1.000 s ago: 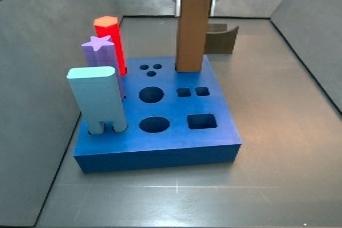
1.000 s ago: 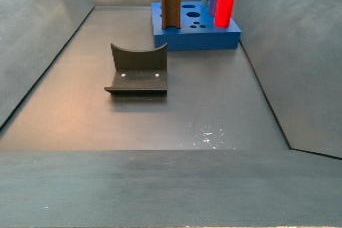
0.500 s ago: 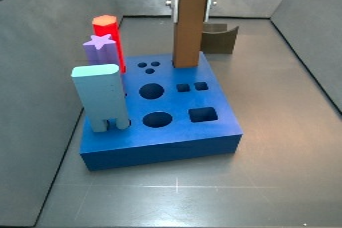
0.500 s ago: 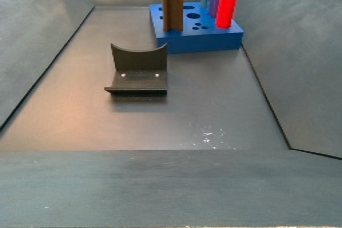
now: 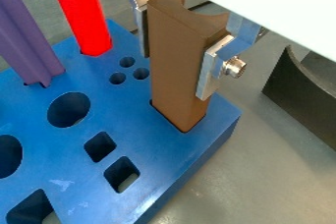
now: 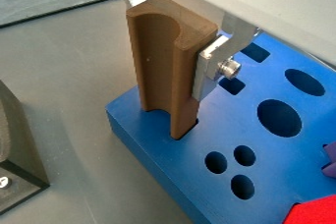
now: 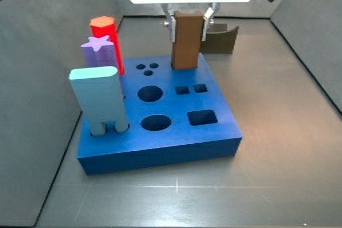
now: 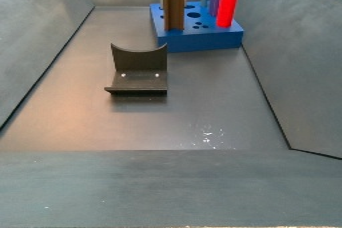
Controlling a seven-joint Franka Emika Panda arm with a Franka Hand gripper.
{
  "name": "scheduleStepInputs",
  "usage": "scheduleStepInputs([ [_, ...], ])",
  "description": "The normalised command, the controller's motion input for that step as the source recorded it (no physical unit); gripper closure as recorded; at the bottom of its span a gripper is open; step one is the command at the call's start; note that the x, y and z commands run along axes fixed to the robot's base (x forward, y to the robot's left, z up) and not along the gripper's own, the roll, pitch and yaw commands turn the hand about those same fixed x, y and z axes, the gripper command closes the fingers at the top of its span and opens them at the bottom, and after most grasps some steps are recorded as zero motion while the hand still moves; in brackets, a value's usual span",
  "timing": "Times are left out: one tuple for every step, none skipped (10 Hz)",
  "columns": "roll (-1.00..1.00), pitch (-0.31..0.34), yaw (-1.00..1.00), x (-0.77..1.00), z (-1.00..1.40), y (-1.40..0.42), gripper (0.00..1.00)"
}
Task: Pick up the arch object. Move up. Place the arch object on the fixture. Regrasp the arch object. Rotate the arch object. Move to above the board. Insert the arch object.
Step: Insert the arch object.
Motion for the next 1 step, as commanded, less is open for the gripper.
scheduleStepInputs([
  [0.00,0.000,0.00,0.00,0.00,0.00,1.00],
])
